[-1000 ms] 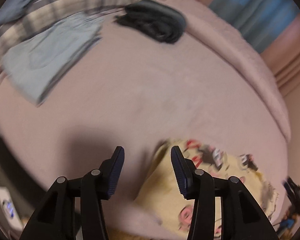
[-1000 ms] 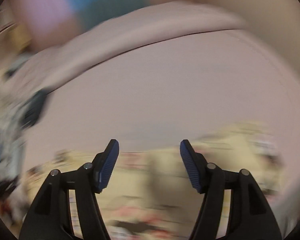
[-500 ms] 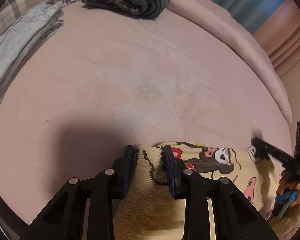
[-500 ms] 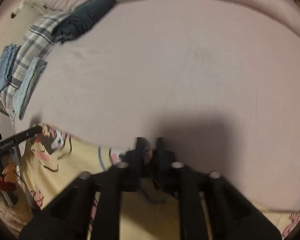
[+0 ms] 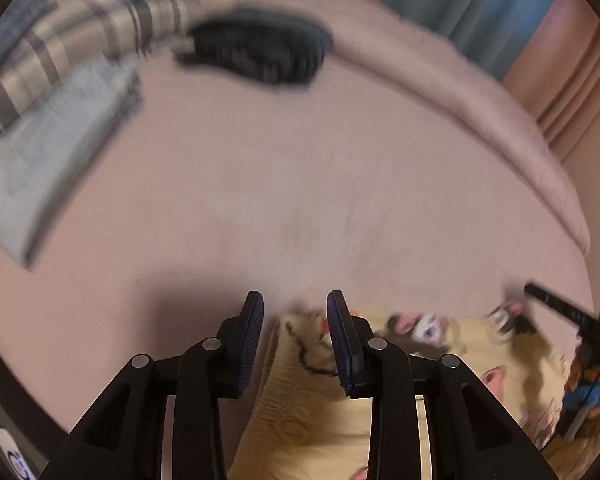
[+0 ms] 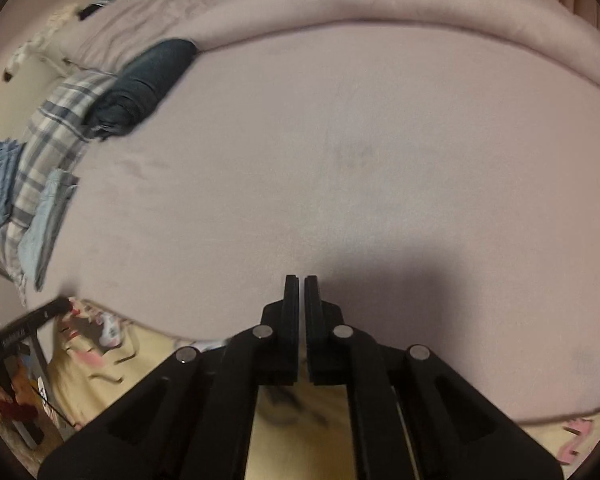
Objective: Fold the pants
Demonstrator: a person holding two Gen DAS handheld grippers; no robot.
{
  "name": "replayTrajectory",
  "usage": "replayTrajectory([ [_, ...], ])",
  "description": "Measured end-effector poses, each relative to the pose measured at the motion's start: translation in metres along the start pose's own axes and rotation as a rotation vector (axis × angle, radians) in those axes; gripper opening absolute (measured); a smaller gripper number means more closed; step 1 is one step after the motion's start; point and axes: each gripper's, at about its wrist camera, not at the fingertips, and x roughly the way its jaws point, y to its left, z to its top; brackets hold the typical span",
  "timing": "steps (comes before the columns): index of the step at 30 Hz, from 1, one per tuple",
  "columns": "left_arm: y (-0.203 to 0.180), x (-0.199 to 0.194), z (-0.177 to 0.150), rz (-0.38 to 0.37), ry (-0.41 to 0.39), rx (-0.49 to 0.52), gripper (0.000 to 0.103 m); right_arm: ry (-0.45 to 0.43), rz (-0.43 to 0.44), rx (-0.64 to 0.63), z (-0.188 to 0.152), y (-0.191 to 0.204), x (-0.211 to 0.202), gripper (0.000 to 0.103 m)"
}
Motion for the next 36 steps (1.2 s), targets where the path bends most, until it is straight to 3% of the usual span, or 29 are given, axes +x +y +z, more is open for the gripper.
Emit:
replayTrajectory([
  [3,-0.019,-0.017,-0.011,-0.104,-0.039,0.021,0.031,-0.001,0.068,-0.014,-0.014,0.010,-0.015,0.005],
  [5,-0.042,-0.010,-0.029,-0.165,0.018,0.083,0.031,0.047,0.087,-0.021,-0.027,0.017,-0.006,0.005],
  [8,-0.065,0.015,-0.060,-0.119,0.111,0.172,0.029,0.101,0.001,-0.040,-0.038,0.027,0.028,0.004],
  [10,-0.063,0.037,-0.085,-0.019,0.184,0.185,0.022,0.065,-0.036,-0.057,-0.039,0.031,0.044,0.000],
  [12,-0.054,0.033,-0.099,-0.011,0.136,0.179,0.018,0.040,-0.042,-0.047,-0.035,0.032,0.048,0.000],
  [18,-0.046,0.008,-0.118,0.044,0.172,0.132,0.015,0.008,-0.043,-0.037,-0.028,0.037,0.050,0.000],
  [20,-0.049,0.000,-0.121,0.062,0.190,0.136,0.015,0.018,-0.029,-0.024,-0.029,0.027,0.033,0.001],
  [22,-0.056,-0.013,-0.120,0.001,0.192,0.119,0.015,0.002,-0.006,-0.006,-0.031,0.022,0.008,0.006],
  [24,-0.074,-0.028,-0.118,-0.113,0.176,0.120,0.015,-0.025,0.005,-0.018,-0.041,0.019,-0.021,0.029],
  [25,-0.077,-0.032,-0.119,-0.144,0.183,0.124,0.015,-0.024,0.012,-0.019,-0.052,0.013,-0.038,0.050],
  [26,-0.083,-0.032,-0.121,-0.163,0.197,0.127,0.015,-0.024,0.013,-0.003,-0.065,0.004,-0.055,0.055],
  [30,-0.110,-0.014,-0.133,-0.286,0.327,0.157,0.015,0.031,0.029,0.078,-0.125,-0.025,-0.090,0.055],
  [33,-0.131,-0.001,-0.148,-0.294,0.384,0.199,0.015,0.076,0.037,0.125,-0.168,-0.035,-0.099,0.055],
  [36,-0.141,0.016,-0.154,-0.295,0.454,0.174,0.015,0.101,0.046,0.143,-0.193,-0.031,-0.097,0.055],
])
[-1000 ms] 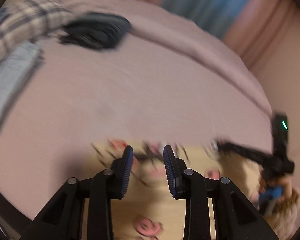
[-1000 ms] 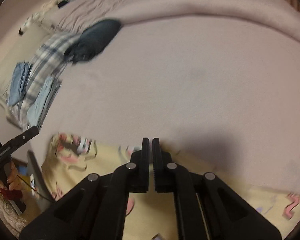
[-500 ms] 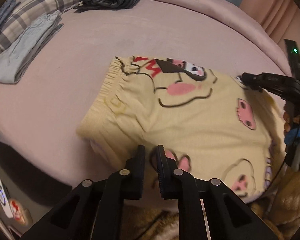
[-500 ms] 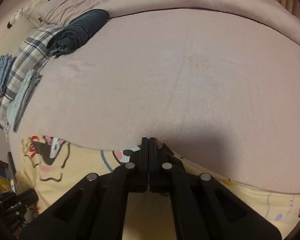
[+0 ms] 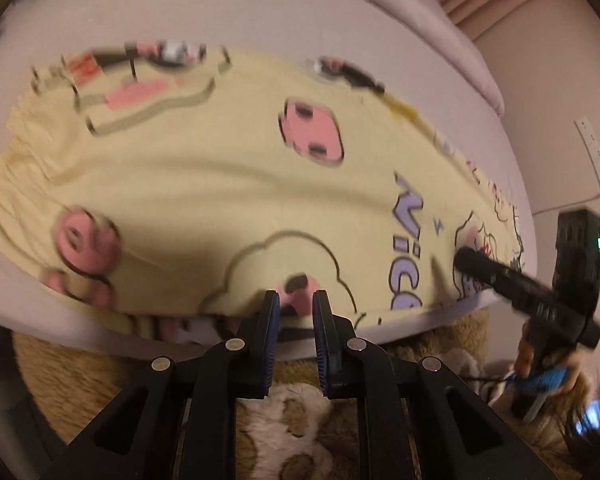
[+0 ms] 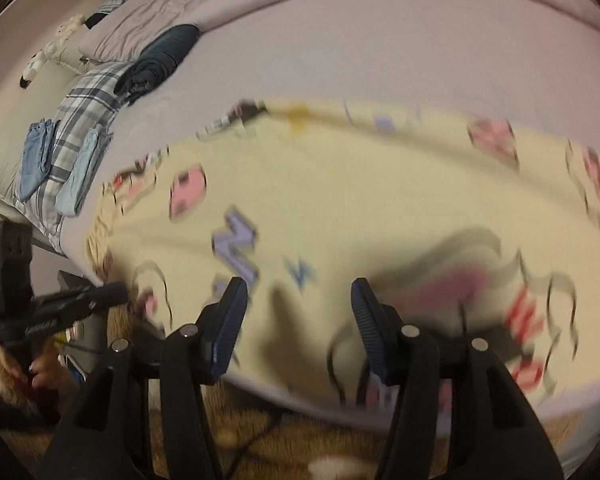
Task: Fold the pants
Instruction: 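Lay the stretched pants on the bed edge and open both tools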
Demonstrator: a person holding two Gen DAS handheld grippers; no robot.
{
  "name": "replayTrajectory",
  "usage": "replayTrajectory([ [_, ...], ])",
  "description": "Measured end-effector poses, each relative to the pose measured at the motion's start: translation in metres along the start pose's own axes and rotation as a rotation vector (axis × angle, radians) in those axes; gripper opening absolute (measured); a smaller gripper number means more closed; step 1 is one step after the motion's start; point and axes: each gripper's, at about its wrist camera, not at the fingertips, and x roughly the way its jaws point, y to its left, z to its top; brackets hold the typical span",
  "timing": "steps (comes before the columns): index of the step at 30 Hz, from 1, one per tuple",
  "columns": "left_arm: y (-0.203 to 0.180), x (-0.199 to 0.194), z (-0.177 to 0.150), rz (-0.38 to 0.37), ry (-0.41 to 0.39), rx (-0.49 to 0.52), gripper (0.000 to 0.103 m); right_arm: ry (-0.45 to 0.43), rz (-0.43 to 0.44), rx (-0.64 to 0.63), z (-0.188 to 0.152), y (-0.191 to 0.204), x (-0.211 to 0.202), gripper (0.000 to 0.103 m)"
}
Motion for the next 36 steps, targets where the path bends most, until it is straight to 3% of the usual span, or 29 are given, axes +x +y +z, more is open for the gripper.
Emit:
replayTrajectory([
  [4,0.012,0.009,-0.007,-0.031,0.045,-0.105,0.015,0.007,-0.004,0.000,-0.016,0.001,0.003,0.055],
  [9,0.029,-0.001,-0.001,-0.124,-0.010,-0.254,0.015,0.001,0.010,0.001,-0.012,0.000,0.004,0.055],
  [11,0.031,-0.001,0.001,-0.122,-0.026,-0.270,0.015,0.002,0.012,-0.001,-0.011,0.001,0.006,0.055],
  [16,0.025,0.007,0.004,-0.123,-0.045,-0.291,0.015,-0.005,0.012,-0.005,-0.012,0.003,0.009,0.055],
  [19,0.026,-0.002,-0.001,-0.079,-0.088,-0.273,0.000,-0.010,0.016,0.005,-0.012,0.002,0.010,0.054],
  [22,0.022,-0.020,-0.009,-0.079,-0.114,-0.231,0.000,-0.012,0.013,0.003,-0.013,0.002,0.007,0.053],
  [25,0.017,-0.026,-0.012,-0.090,-0.063,-0.196,0.000,-0.012,0.010,0.003,-0.014,0.000,0.003,0.053],
  [30,0.038,-0.003,-0.018,-0.081,0.028,-0.339,0.000,-0.016,0.012,0.001,-0.015,-0.001,0.002,0.055],
  [33,0.053,-0.003,-0.020,-0.135,-0.003,-0.452,0.000,-0.010,0.018,-0.007,-0.017,0.000,0.001,0.055],
  [36,0.061,-0.014,-0.017,-0.132,-0.062,-0.485,0.003,-0.006,0.019,-0.016,-0.017,0.001,0.001,0.055],
])
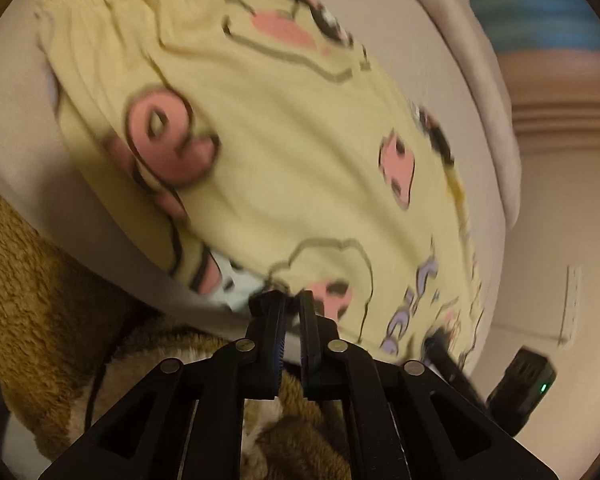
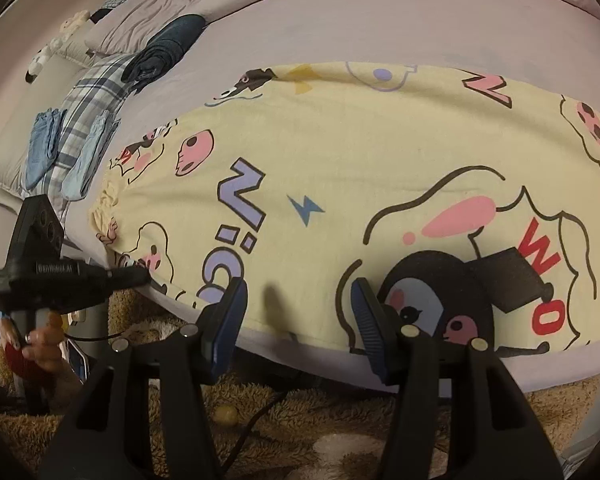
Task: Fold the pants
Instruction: 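Lay the stretched pants on the bed edge and open both tools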
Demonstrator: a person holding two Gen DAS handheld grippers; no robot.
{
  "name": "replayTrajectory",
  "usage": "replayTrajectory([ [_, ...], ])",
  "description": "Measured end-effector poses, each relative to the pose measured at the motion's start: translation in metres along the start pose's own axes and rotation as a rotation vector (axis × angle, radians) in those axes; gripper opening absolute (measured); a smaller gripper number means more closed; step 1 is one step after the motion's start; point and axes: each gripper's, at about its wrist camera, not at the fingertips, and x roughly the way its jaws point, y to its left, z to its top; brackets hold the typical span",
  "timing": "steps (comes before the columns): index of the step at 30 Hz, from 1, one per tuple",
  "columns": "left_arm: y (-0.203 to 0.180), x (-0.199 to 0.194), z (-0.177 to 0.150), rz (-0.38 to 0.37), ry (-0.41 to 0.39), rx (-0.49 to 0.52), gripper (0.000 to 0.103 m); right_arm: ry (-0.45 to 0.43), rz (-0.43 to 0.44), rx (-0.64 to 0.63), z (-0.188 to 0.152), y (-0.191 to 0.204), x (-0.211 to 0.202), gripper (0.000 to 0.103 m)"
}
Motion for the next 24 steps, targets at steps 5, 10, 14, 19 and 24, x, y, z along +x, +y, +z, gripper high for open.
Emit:
replayTrajectory([
  [5,0.006,-0.005,0.007,0.015,-0.013,-0.037,0.023,-0.005,0.009,0.007,-0.001,-0.001,0.000,0.055],
  [10,0.020,-0.019,0.010,0.026,-0.047,-0.093,0.026,-0.007,0.008,0.007,-0.004,-0.002,-0.003,0.055],
  [14,0.032,-0.026,0.019,0.006,-0.092,-0.157,0.027,-0.005,0.015,0.012,-0.004,-0.003,-0.002,0.055],
  [19,0.022,-0.020,0.027,0.019,-0.111,-0.122,0.027,-0.004,0.017,0.005,-0.003,-0.002,0.000,0.055],
  [24,0.007,-0.019,0.017,0.062,-0.165,-0.032,0.000,-0.004,0.003,0.002,-0.003,-0.001,-0.001,0.054],
])
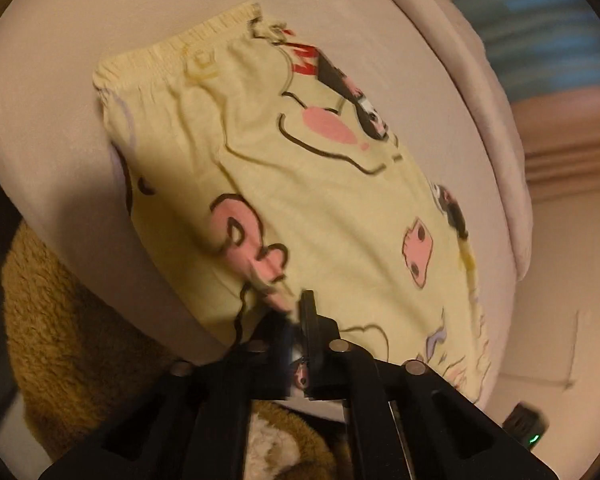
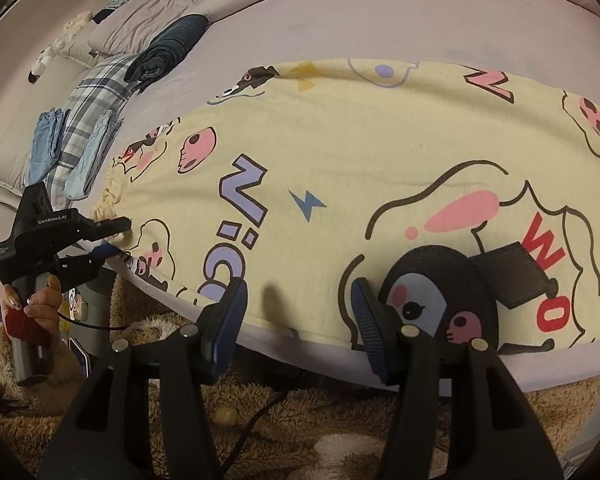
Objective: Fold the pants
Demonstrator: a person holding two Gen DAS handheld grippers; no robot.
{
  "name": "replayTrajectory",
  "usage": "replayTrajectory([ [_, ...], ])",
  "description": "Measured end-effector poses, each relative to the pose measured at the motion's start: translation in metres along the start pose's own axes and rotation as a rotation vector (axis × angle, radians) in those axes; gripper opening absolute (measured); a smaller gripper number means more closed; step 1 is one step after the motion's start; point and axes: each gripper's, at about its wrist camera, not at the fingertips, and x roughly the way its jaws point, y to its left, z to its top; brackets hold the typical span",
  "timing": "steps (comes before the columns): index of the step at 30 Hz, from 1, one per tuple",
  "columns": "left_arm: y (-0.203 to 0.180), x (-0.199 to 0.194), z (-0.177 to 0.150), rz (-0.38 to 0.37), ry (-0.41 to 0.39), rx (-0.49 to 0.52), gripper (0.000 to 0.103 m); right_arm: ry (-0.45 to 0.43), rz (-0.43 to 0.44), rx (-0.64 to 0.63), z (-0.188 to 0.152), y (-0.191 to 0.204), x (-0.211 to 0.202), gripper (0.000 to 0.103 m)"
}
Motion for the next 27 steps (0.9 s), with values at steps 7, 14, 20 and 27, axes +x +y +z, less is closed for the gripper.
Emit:
replayTrajectory([
  [7,-0.004,-0.020,-0.018,0.040,-0.008,0.082,0.000,-0.001,-0.031,0.006,-0.002,-0.005,-0.008,0.055],
  [14,-0.012,0.015,-0.013,0.213,-0.020,0.214,0.002,0.007,-0.023,-0.012,-0.003,-0.004,-0.008,0.054],
  [20,-0.010,0.014,-0.007,0.180,0.020,0.178,0.002,0.004,-0.033,0.020,-0.018,-0.019,-0.021,0.055],
  [27,-0.026,0.017,-0.024,0.130,0.043,0.192,0.035,-0.002,-0.004,0.049,-0.029,-0.018,-0.014,0.054],
])
